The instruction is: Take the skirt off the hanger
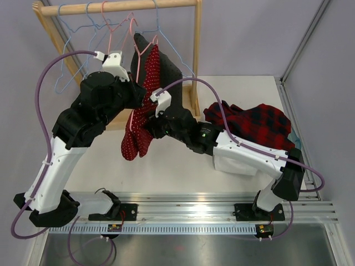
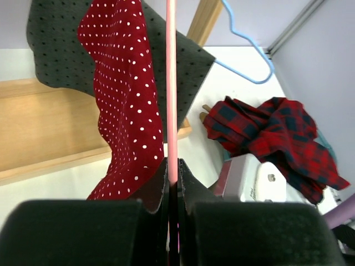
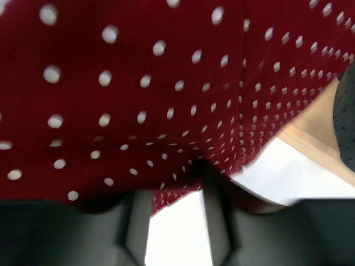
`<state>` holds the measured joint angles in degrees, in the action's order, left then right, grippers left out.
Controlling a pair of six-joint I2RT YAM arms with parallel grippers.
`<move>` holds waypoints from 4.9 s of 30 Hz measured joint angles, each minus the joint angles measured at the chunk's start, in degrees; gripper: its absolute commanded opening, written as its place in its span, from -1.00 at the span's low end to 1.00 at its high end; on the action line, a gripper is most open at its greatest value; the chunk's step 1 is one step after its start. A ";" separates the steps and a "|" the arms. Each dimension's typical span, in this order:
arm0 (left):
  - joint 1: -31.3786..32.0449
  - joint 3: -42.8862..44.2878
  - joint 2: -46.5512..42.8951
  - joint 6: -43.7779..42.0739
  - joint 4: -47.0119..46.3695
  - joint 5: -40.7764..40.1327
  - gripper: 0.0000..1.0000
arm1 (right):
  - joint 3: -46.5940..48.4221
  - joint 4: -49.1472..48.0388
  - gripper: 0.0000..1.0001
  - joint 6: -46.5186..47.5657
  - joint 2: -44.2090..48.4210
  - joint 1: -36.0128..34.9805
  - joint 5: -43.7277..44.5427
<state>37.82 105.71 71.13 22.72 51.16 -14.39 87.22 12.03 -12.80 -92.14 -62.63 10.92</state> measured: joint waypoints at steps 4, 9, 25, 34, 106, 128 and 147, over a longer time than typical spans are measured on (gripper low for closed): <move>0.04 -2.01 -3.02 1.25 -1.05 1.38 -1.00 | -0.13 -3.23 -1.00 0.61 -0.02 -0.04 0.11; 0.04 -3.21 -6.21 1.81 -1.31 1.68 -1.00 | -1.60 -6.80 -1.00 0.61 0.02 -0.20 0.09; 0.26 1.09 -7.52 -2.43 3.50 -8.13 -1.00 | -38.77 -14.71 -1.00 -12.63 3.85 -0.39 3.02; 0.26 -0.33 -8.90 -3.23 0.66 -10.16 -1.00 | -32.65 2.58 -1.00 -11.23 25.75 -0.42 14.25; -21.70 12.13 19.58 -3.43 -6.75 8.28 0.75 | -40.72 14.36 0.99 -19.06 34.45 54.49 -6.47; -10.01 23.96 28.11 -3.30 -10.16 8.55 0.69 | -40.74 14.56 0.99 -18.95 35.76 54.49 -7.37; -8.57 26.08 33.44 -4.39 -7.21 3.56 -1.00 | -40.74 15.17 0.99 -18.16 36.00 54.49 -7.61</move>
<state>29.26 131.79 104.57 18.33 43.94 -10.83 46.48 27.20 -30.96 -56.14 -8.14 3.31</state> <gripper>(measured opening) 0.031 0.993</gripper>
